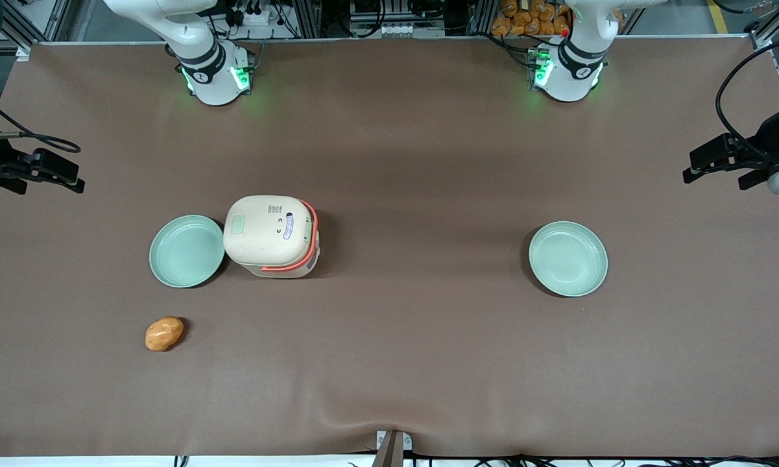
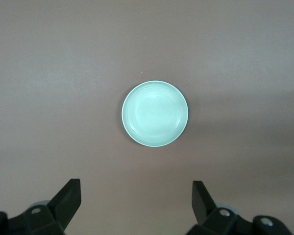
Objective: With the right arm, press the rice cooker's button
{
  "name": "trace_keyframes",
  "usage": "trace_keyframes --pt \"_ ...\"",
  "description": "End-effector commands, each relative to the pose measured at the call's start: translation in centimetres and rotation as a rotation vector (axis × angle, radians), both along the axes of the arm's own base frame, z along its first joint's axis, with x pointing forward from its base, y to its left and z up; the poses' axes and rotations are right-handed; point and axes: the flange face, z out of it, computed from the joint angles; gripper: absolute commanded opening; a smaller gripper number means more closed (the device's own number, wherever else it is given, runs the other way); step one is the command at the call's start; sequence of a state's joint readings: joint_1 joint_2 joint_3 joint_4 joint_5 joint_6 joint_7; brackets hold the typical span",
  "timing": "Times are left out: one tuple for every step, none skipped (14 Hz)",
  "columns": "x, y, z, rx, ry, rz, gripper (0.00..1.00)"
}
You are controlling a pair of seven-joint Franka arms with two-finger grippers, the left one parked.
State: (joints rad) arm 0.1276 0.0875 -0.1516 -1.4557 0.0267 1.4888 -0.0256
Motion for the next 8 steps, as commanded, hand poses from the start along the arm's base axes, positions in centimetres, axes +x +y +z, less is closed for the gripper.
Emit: trace_keyframes --pt "-1.06 -0.11 0.51 -0.006 0.009 0.012 1.00" --pt "-1.11 -0.02 0.48 0.002 0.013 0.012 1.00" --pt "-1.11 0.06 0.62 0.002 0.010 0.014 1.00" --pt "-1.11 0.08 0.69 0.003 0.009 0.014 1.00" --pt "-1.11 0.08 0.69 0.003 0.009 0.014 1.00" --pt "-1.10 0.08 0.76 0.003 0.007 0.015 1.00" --pt "-1.10 0.16 0.76 0.004 0.007 0.026 1.00" --pt "-1.16 0.33 0.83 0.006 0.007 0.050 1.00"
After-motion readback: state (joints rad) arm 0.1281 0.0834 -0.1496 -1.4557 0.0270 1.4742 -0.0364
